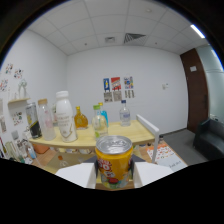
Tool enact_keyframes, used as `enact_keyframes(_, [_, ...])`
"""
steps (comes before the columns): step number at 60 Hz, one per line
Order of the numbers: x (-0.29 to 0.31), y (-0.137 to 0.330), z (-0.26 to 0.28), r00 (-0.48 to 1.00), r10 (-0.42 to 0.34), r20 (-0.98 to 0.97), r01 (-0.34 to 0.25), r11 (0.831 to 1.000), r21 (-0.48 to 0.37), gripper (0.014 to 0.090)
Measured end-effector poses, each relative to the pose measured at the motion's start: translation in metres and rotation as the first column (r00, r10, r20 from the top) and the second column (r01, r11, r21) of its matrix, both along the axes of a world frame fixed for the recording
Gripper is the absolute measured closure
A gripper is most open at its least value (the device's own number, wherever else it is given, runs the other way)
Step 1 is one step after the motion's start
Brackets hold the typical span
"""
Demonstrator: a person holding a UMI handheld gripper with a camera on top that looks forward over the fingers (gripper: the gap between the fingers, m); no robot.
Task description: Make me a cup of Vodka Sunrise.
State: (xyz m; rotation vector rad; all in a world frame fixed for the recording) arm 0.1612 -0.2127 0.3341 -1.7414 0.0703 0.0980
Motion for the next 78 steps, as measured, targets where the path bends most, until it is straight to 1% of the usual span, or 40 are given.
enact_keyframes(6, [-0.019,-0.006,-0.071,1.0,0.004,-0.022,-0.006,0.997,-0.075,0.0533])
enact_keyframes(10, [-0.026,-0.008,-0.113,1.0,-0.004,-0.029,0.0,0.991,-0.131,0.0533])
enact_keyframes(15, [-0.028,-0.008,-0.154,0.999,-0.02,-0.028,0.014,0.98,-0.199,0.0532])
enact_keyframes(19, [-0.028,-0.007,-0.171,1.0,-0.02,0.002,0.02,0.974,-0.225,0.0532])
enact_keyframes(23, [-0.029,-0.005,-0.175,0.996,-0.006,0.089,0.027,0.972,-0.234,0.0532])
enact_keyframes(28, [-0.027,-0.001,-0.171,0.961,0.028,0.274,0.035,0.974,-0.224,0.0531])
enact_keyframes(33, [-0.026,0.002,-0.164,0.883,0.069,0.464,0.039,0.975,-0.218,0.0531])
enact_keyframes(38, [-0.026,0.006,-0.156,0.757,0.105,0.644,0.041,0.978,-0.206,0.0533])
enact_keyframes(43, [-0.026,0.009,-0.147,0.582,0.136,0.802,0.034,0.981,-0.191,0.0533])
enact_keyframes(52, [-0.03,0.014,-0.137,0.209,0.175,0.962,0.013,0.983,-0.181,0.0534])
enact_keyframes(58, [-0.038,0.017,-0.134,-0.029,0.187,0.982,-0.015,0.982,-0.188,0.0534])
enact_keyframes(65, [-0.05,0.019,-0.131,-0.275,0.17,0.946,-0.033,0.982,-0.186,0.0532])
enact_keyframes(68, [-0.058,0.022,-0.131,-0.353,0.156,0.922,-0.05,0.981,-0.186,0.0536])
enact_keyframes(74, [-0.068,0.023,-0.133,-0.489,0.144,0.86,-0.053,0.98,-0.194,0.0534])
enact_keyframes(78, [-0.07,0.026,-0.141,-0.554,0.158,0.817,-0.043,0.975,-0.218,0.0534])
